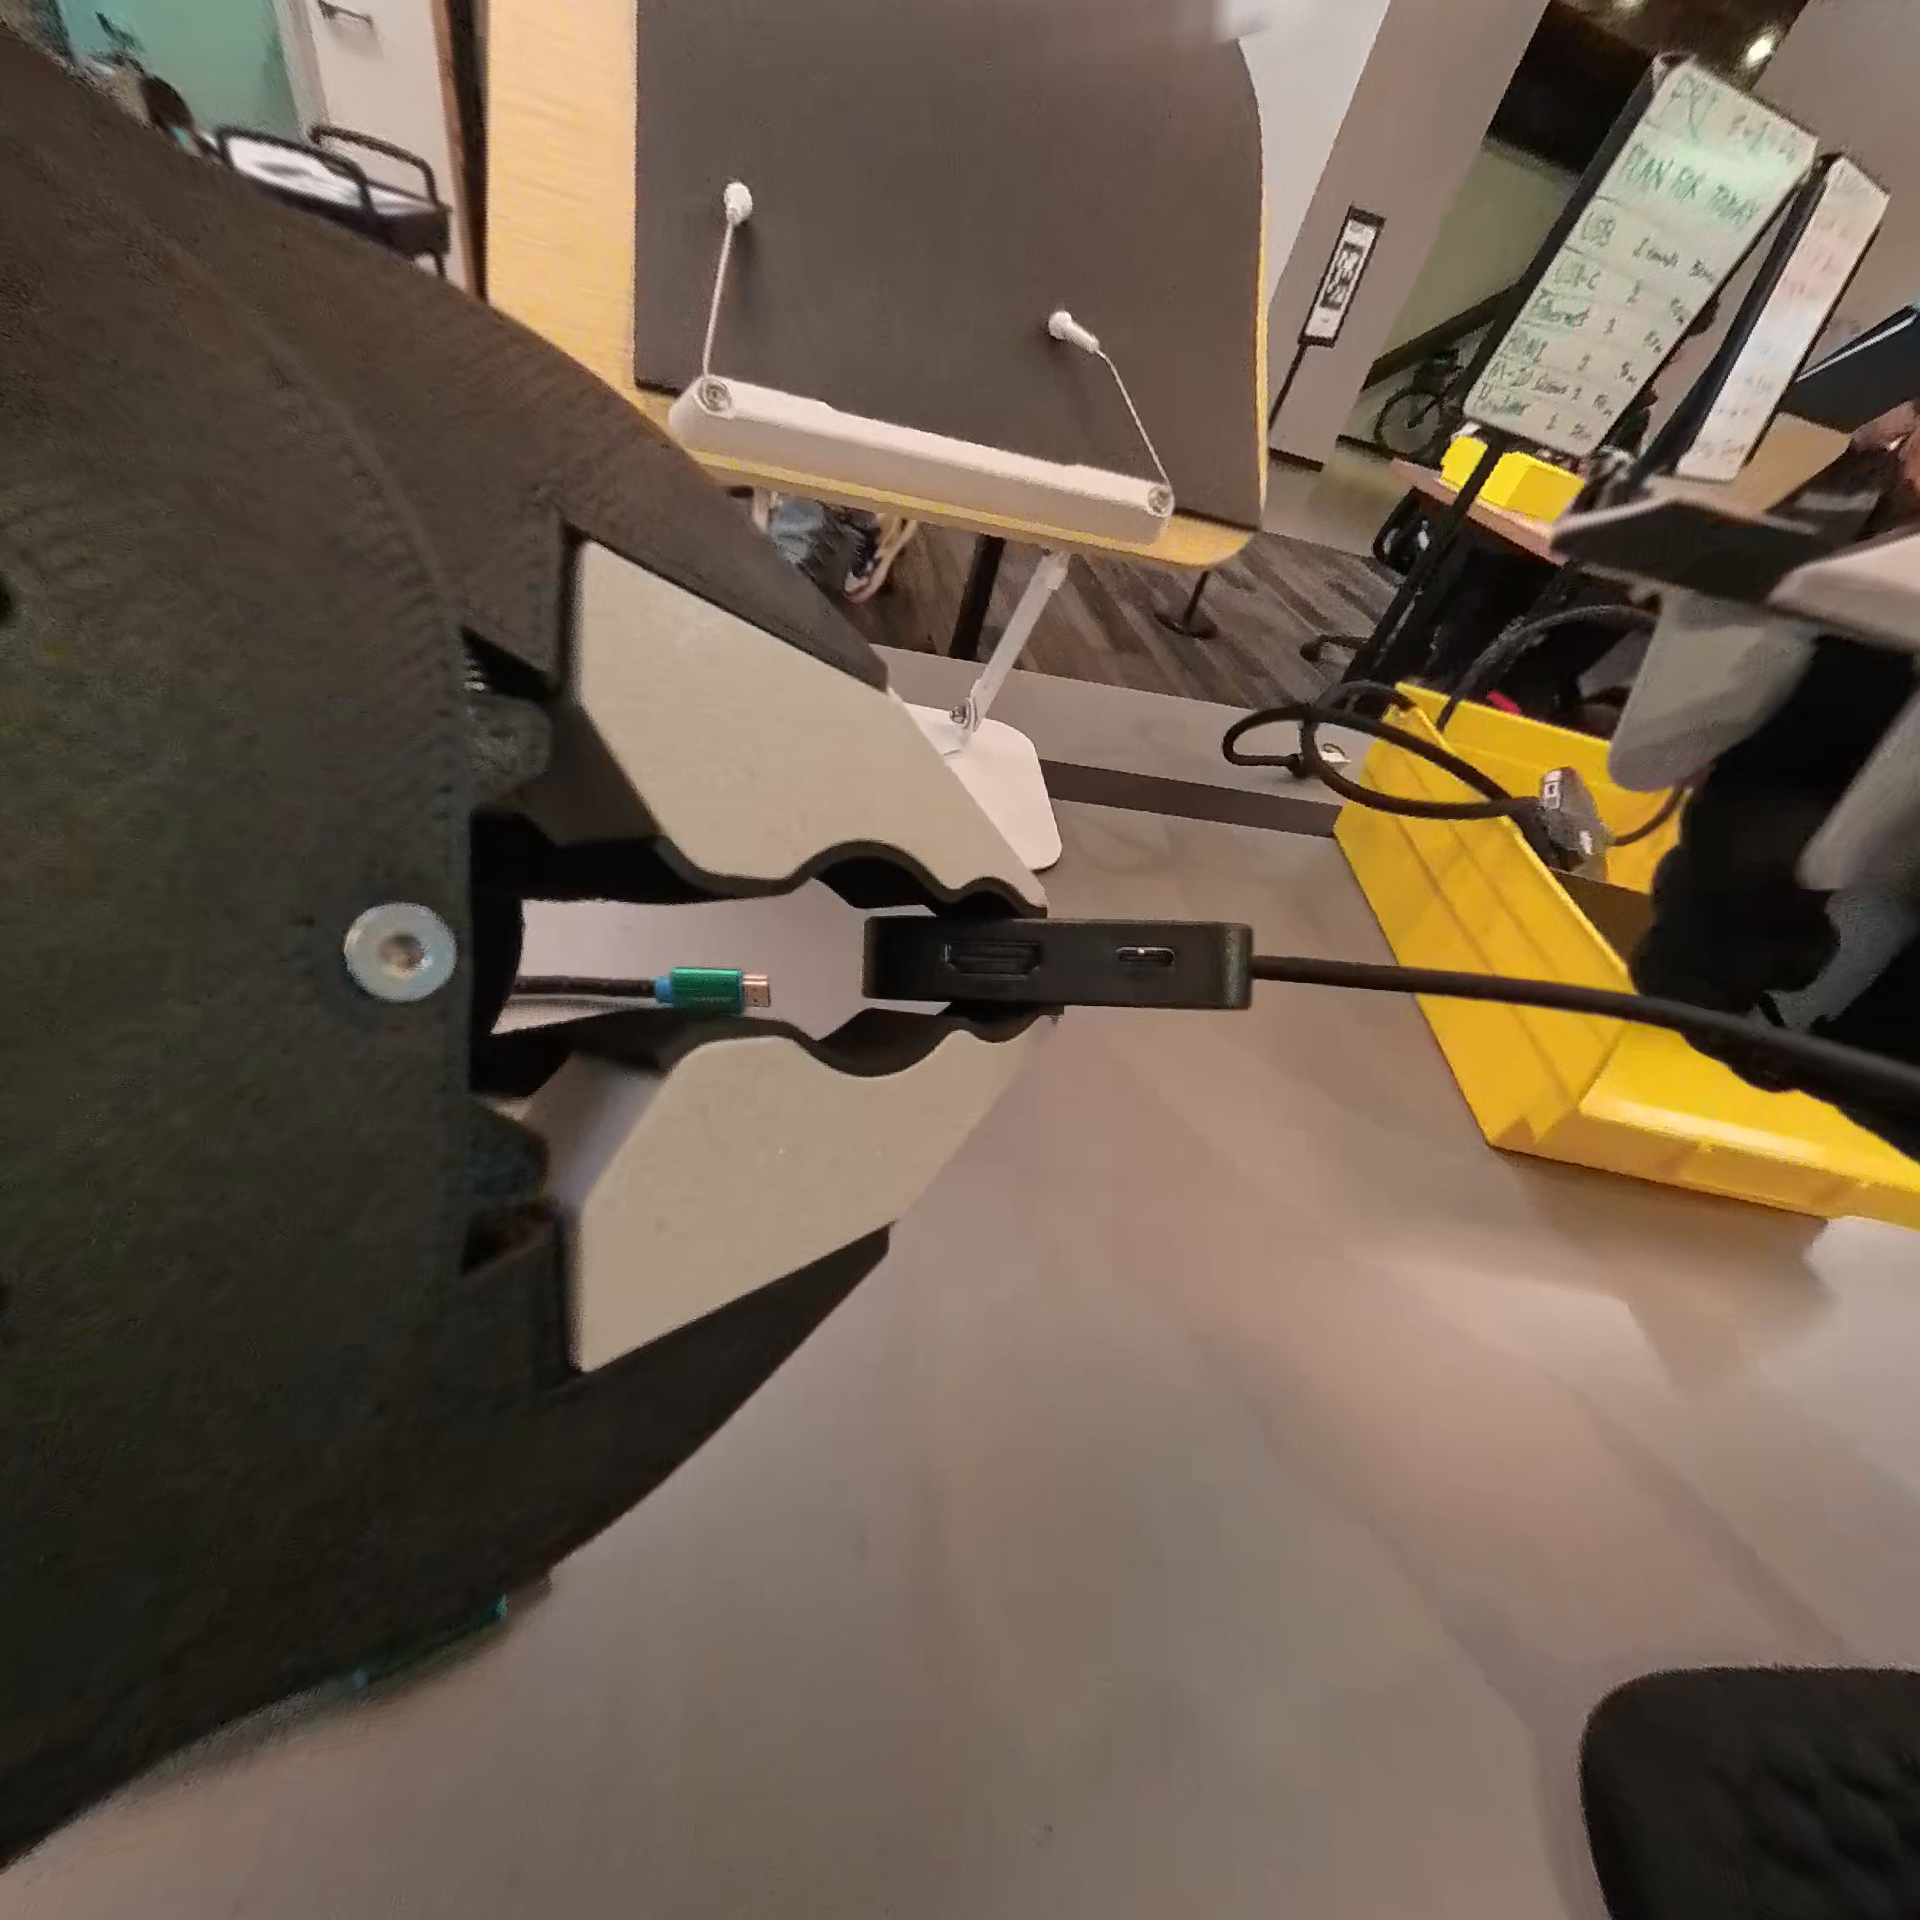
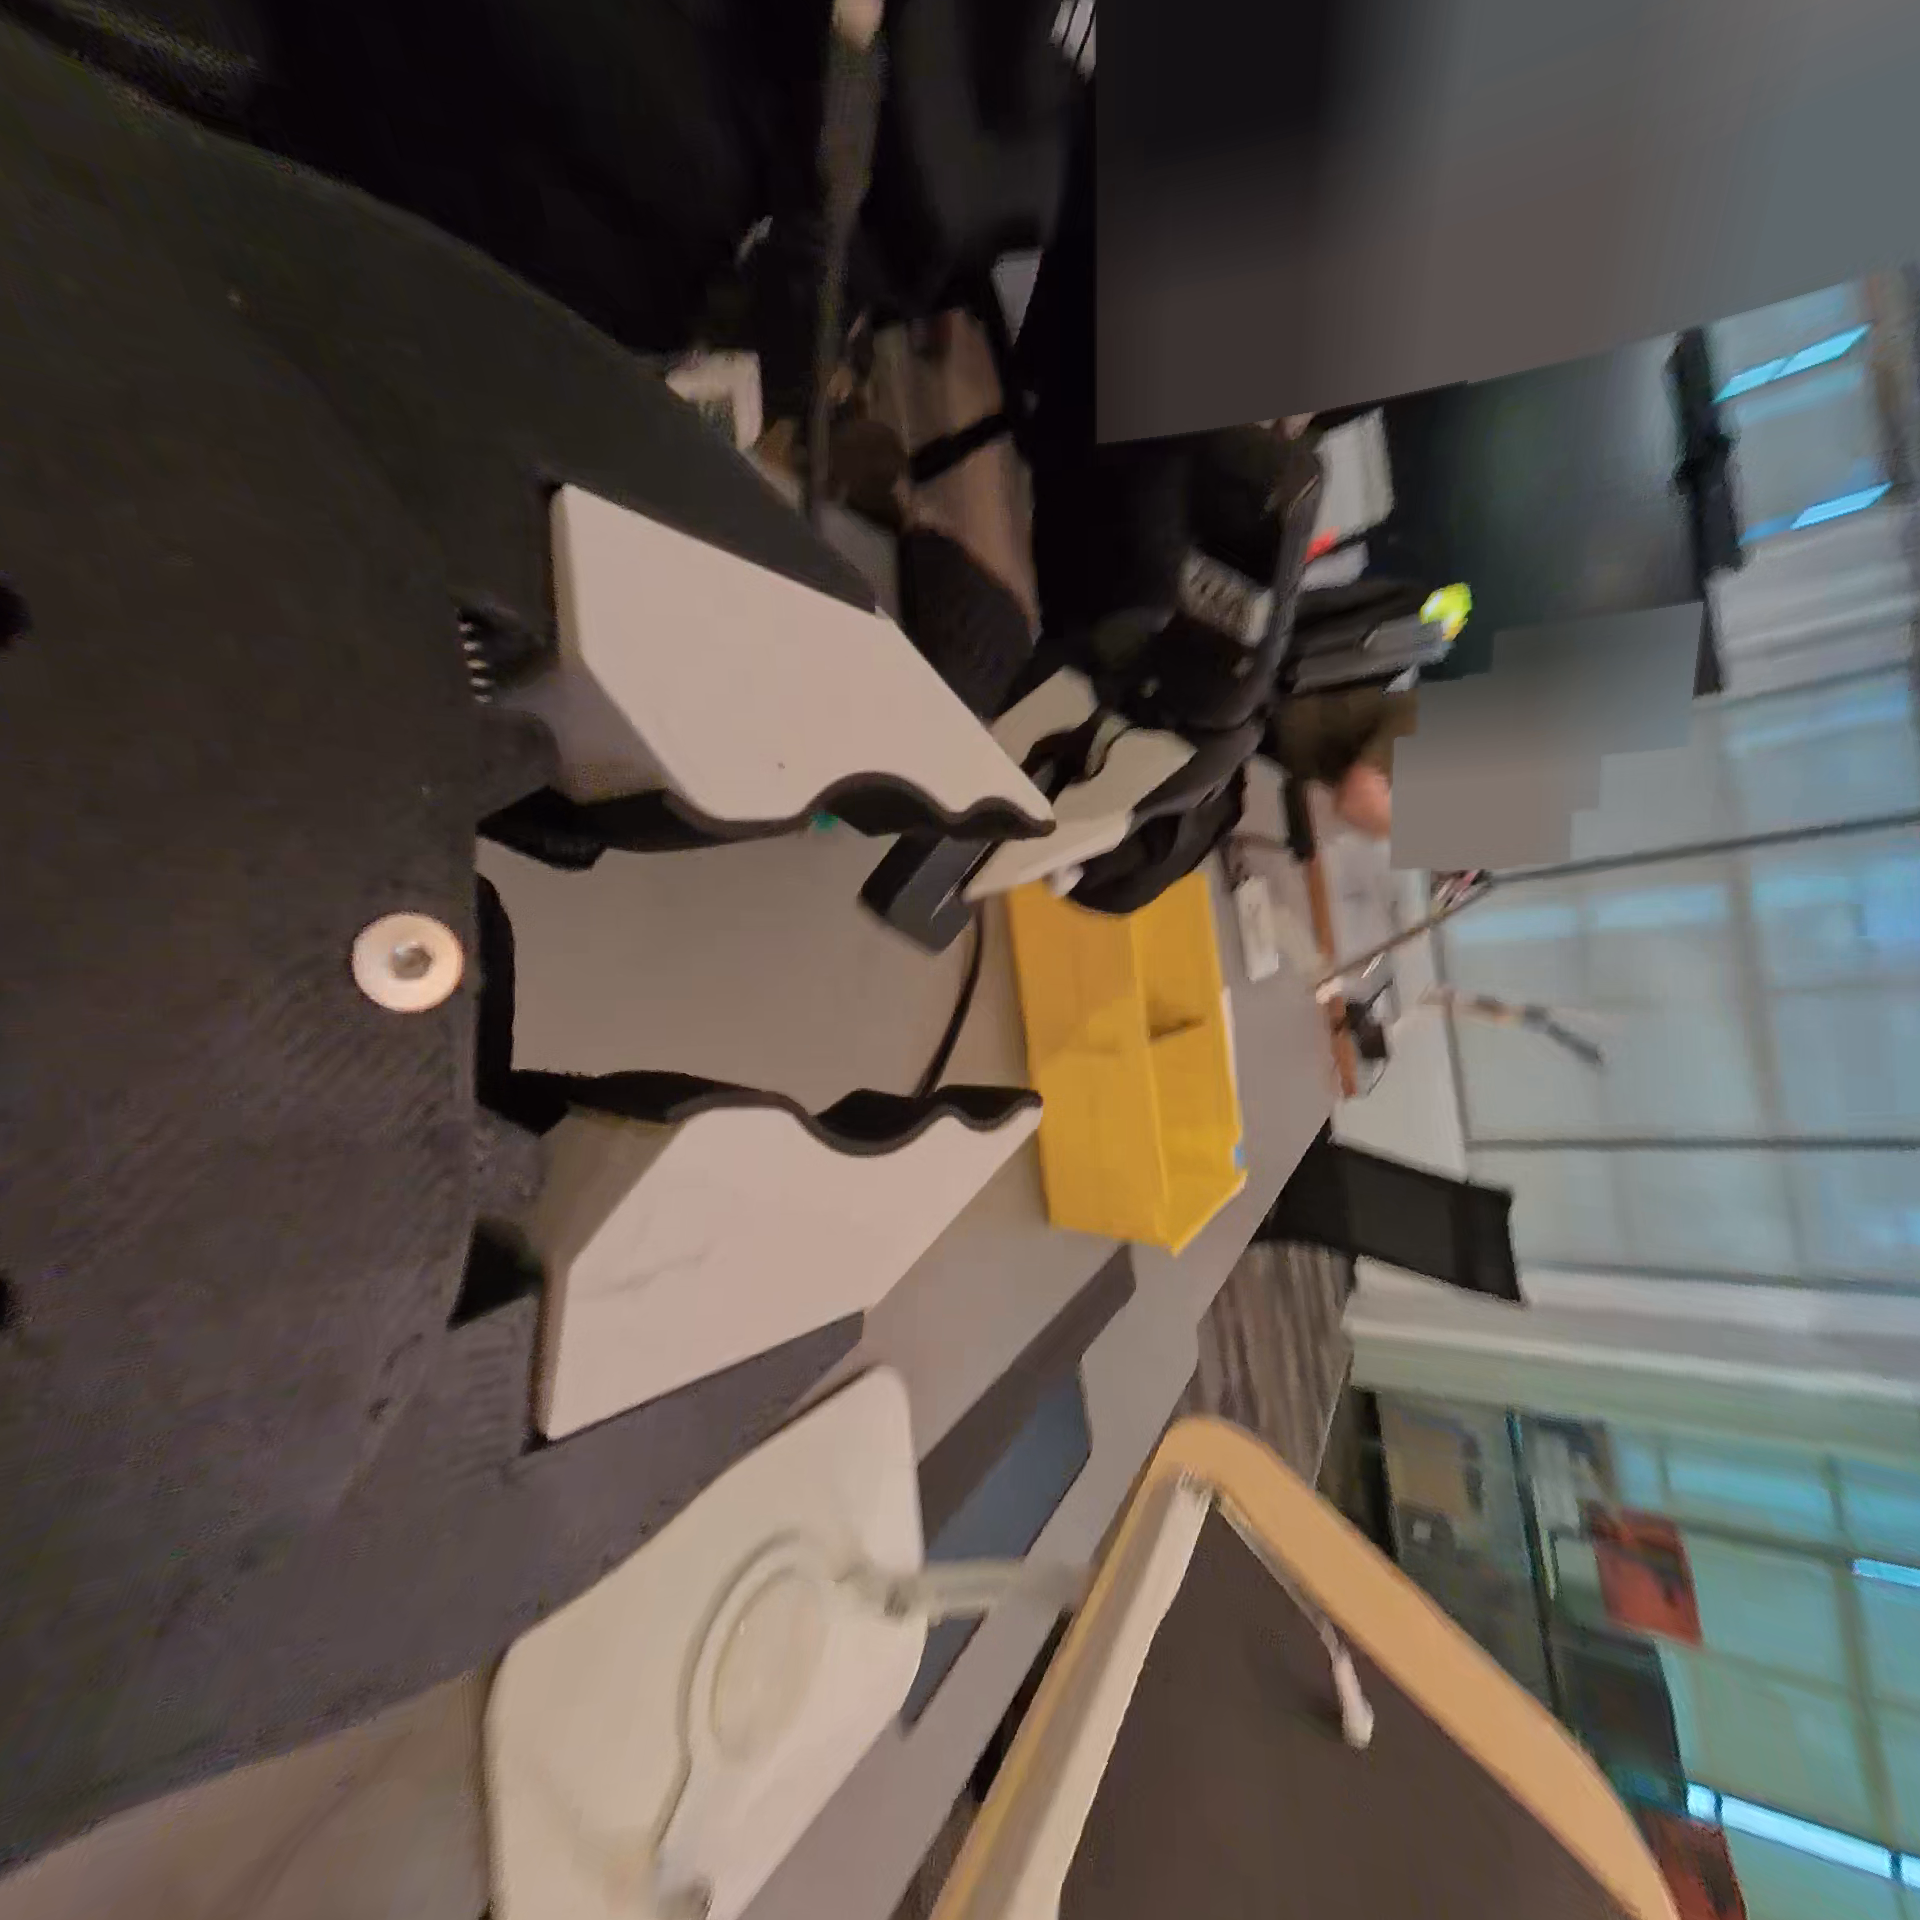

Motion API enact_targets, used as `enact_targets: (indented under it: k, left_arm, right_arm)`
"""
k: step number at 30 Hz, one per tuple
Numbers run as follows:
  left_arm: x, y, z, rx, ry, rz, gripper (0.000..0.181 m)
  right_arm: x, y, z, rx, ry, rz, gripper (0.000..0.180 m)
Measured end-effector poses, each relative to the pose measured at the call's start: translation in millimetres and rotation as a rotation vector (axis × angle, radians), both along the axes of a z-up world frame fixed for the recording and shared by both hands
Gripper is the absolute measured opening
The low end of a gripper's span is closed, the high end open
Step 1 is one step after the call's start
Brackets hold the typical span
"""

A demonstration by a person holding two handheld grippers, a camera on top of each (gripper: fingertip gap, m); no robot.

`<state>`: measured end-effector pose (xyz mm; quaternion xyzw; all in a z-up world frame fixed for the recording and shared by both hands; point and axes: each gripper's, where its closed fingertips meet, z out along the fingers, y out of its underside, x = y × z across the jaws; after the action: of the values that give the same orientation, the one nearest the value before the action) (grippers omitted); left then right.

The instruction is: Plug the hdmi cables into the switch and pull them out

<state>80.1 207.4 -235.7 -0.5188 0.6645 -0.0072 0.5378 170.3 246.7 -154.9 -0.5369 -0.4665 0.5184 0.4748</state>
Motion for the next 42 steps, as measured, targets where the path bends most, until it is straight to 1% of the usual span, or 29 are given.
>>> enact_targets:
  k: [2, 5, 9, 13, 16, 17, 18, 21, 24, 29, 32, 35, 42]
  left_arm:
    - [1.4, -4.0, 2.9, -0.023, -0.025, -0.026, 0.011]
    - [5.5, -8.0, 3.9, -0.053, -0.043, -0.051, 0.011]
    - [12.4, -9.2, 4.1, -0.086, -0.070, -0.067, 0.012]
    - [20.0, -15.1, 4.7, -0.123, -0.096, -0.101, 0.012]
    - [24.7, -20.9, 4.7, -0.155, -0.119, -0.129, 0.012]
    - [25.8, -21.9, 4.1, -0.161, -0.122, -0.134, 0.012]
    - [26.7, -22.6, 3.2, -0.172, -0.130, -0.135, 0.012]
    - [26.9, -18.2, -2.0, -0.230, -0.156, -0.096, 0.013]
    - [17.0, -3.2, -19.8, -0.245, -0.104, -0.001, 0.038]
    - [-13.3, 12.3, -54.8, -0.256, 0.041, 0.138, 0.038]
    - [-29.6, 16.1, -74.4, -0.278, 0.117, 0.203, 0.037]
    - [-35.6, 13.9, -88.9, -0.306, 0.154, 0.222, 0.036]
    - [-34.5, 4.3, -108.4, -0.309, 0.229, 0.220, 0.036]
  right_arm:
    - [1.6, 4.7, -24.1, 0.100, -0.144, -0.053, 0.043]
    - [-11.5, -11.1, -58.0, 0.310, -0.330, -0.036, 0.052]
    - [-40.1, -40.3, -75.0, 0.561, -0.417, 0.016, 0.047]
    - [-59.6, -48.8, -77.8, 0.708, -0.445, 0.004, 0.040]
    - [-68.4, -58.7, -80.3, 0.741, -0.440, 0.042, 0.023]
    - [-70.3, -61.5, -81.2, 0.752, -0.440, 0.049, 0.013]
    - [-71.1, -61.0, -82.2, 0.763, -0.451, 0.041, 0.011]
    - [-68.7, -54.7, -85.4, 0.765, -0.498, 0.009, 0.011]
    - [-61.1, -39.7, -96.7, 0.788, -0.593, -0.052, 0.011]
    - [-43.6, -13.9, -132.2, 0.872, -0.819, -0.149, 0.011]
    - [-38.7, -7.5, -153.1, 0.950, -0.940, -0.163, 0.011]
    - [-36.3, -2.3, -172.2, 1.046, -1.052, -0.164, 0.011]
    - [-30.9, 2.3, -210.3, 1.120, -1.187, -0.126, 0.011]
